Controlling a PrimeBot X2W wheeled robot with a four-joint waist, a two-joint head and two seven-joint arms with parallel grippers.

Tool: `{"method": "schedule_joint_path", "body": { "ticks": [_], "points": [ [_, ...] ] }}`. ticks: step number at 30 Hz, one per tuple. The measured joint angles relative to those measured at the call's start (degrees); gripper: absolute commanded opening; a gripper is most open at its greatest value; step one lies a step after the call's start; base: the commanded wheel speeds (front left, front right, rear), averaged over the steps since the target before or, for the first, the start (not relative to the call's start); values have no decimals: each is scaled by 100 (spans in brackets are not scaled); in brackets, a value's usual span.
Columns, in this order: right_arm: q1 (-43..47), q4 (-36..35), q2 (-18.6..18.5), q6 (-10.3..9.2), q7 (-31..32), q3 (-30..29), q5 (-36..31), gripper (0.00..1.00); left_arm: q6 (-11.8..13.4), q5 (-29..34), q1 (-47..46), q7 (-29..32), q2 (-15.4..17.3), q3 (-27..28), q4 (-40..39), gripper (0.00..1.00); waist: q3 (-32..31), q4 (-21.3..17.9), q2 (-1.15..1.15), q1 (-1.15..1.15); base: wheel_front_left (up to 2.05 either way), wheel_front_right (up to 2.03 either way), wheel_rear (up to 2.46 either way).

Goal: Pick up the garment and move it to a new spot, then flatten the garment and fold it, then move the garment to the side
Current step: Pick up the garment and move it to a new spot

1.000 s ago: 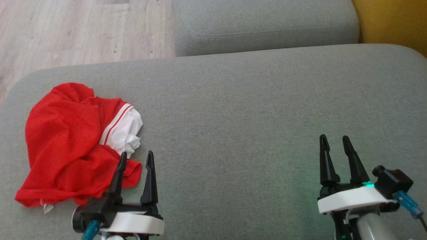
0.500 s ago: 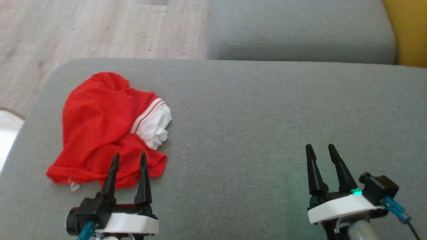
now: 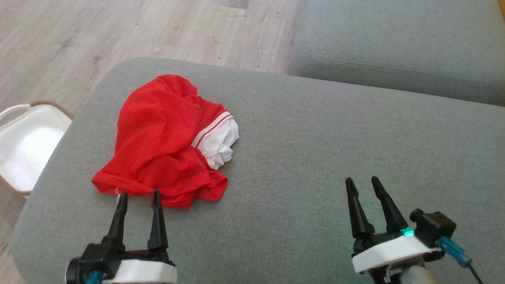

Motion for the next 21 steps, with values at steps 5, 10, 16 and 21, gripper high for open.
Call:
{"method": "schedule_joint_path", "body": {
  "ticks": [5,10,16,21],
  "points": [
    [3,5,0,0,0,74,32,100,2,0,0,1,-1,26,-16,100,-9,150,0,0,0,0,0],
    [3,10,0,0,0,179,44,100,8,0,7,1,-1,57,-58,100,4,214,0,0,0,0,0],
    [3,11,0,0,0,190,44,100,59,0,19,1,-1,74,-134,100,52,202,0,0,0,0,0],
    [-8,0,0,0,0,166,34,100,85,77,-18,0,0,311,-210,100,218,144,0,0,0,0,0]
  ]
}}
